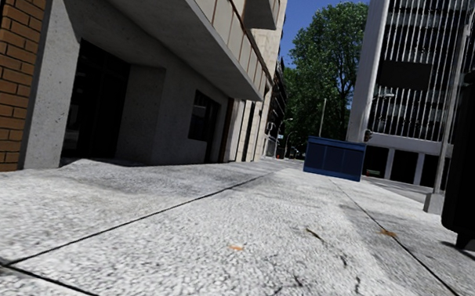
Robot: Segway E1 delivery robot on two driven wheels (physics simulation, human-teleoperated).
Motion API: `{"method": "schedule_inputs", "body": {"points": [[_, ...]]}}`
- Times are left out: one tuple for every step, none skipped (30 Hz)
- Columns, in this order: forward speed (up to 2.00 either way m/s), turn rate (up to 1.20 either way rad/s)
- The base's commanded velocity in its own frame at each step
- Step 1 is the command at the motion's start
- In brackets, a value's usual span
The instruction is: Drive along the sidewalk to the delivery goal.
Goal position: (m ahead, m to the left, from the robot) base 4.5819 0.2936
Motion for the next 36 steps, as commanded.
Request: {"method": "schedule_inputs", "body": {"points": [[2.0,0.0],[2.0,0.0],[2.0,0.0],[2.0,0.0],[2.0,0.0],[2.0,0.0],[2.0,0.0],[2.0,0.0],[2.0,0.0],[2.0,0.0],[2.0,0.0],[2.0,0.0],[2.0,0.0],[2.0,0.0],[2.0,0.0],[2.0,0.0],[2.0,0.0],[2.0,0.0],[2.0,0.0],[2.0,0.0],[2.0,0.0],[2.0,0.0],[2.0,0.0],[2.0,0.0],[2.0,0.0],[2.0,0.0],[2.0,0.0],[2.0,0.0],[2.0,0.0],[2.0,0.0],[2.0,0.0],[2.0,0.0],[2.0,0.0],[2.0,0.0],[2.0,0.0],[2.0,0.0]]}}
